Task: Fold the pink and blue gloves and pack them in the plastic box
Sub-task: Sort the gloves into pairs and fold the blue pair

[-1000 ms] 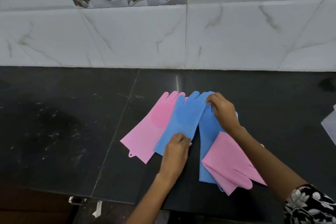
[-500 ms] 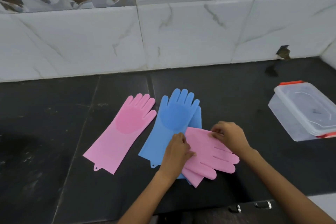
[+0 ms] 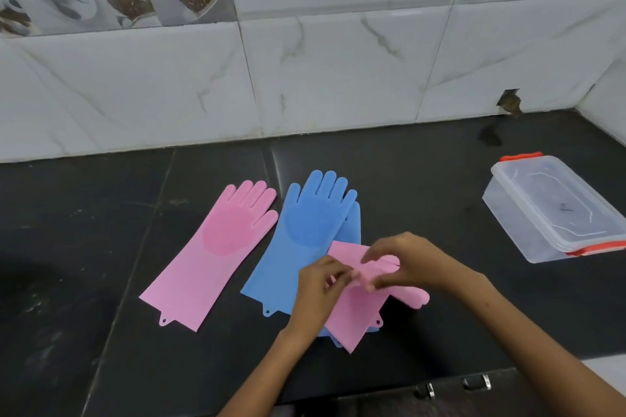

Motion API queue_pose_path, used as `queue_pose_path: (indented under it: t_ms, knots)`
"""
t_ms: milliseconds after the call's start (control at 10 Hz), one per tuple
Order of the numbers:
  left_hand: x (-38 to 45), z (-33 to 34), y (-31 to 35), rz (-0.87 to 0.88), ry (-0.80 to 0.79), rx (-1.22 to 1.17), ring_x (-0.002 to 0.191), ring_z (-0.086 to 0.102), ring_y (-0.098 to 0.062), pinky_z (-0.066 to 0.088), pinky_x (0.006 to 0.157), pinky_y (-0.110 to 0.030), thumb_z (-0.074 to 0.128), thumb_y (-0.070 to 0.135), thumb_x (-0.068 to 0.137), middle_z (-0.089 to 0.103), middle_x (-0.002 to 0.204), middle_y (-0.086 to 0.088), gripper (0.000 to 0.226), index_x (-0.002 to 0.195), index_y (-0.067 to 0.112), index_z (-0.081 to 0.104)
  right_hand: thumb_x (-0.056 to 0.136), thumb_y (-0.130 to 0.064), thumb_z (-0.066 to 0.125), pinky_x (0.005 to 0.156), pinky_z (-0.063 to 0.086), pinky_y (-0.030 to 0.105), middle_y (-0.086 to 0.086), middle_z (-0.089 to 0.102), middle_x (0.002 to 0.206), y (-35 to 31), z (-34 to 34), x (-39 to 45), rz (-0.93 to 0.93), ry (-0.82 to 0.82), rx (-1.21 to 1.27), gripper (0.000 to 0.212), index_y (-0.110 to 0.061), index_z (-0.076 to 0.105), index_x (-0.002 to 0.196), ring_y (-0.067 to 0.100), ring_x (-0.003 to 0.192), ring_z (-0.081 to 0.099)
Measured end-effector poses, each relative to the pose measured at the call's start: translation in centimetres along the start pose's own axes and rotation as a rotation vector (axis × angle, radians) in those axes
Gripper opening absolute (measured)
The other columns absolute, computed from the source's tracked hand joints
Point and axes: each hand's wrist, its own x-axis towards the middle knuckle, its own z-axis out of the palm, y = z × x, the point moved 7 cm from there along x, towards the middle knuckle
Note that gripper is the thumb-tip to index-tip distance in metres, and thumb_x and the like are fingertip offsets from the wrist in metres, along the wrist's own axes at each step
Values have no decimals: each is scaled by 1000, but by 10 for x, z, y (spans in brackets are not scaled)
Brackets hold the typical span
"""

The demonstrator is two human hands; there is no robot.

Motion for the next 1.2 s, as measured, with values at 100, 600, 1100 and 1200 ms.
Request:
queue_pose_path:
  t_ms: [100,600,1100,1200]
  knots:
    - [1,-16,18,23,151,-157,75,61,-1,45,66,-11,73,18,81,70,81,11,5,84,18,77,79,-24,66,74,54,30,-13,73,91,-10,-17,-11,-47,150,30,22,-31,70,99,4,81,65]
    - [-29,-54,10,22,439,-205,47,37,5,28,47,-4,58,-15,67,48,48,19,60,49,41,49,85,-3,59,60,56,22,-1,72,73,-61,-97,22,-236,328,570,20,-16,73,85,11,72,70]
    - [-17,-221,-14,-400,205,-120,74,69,-5,53,66,-19,74,16,80,76,78,8,10,79,25,79,78,-7,70,50,54,21,12,72,67,-96,-67,145,144,175,1013,13,5,72,83,13,56,68]
    - [0,-249,-42,-432,323,175,83,68,-13,52,76,-26,69,6,81,76,86,-3,13,86,12,79,81,-1,61,53,57,27,20,71,77,-119,-54,185,200,233,824,14,9,69,88,20,62,69]
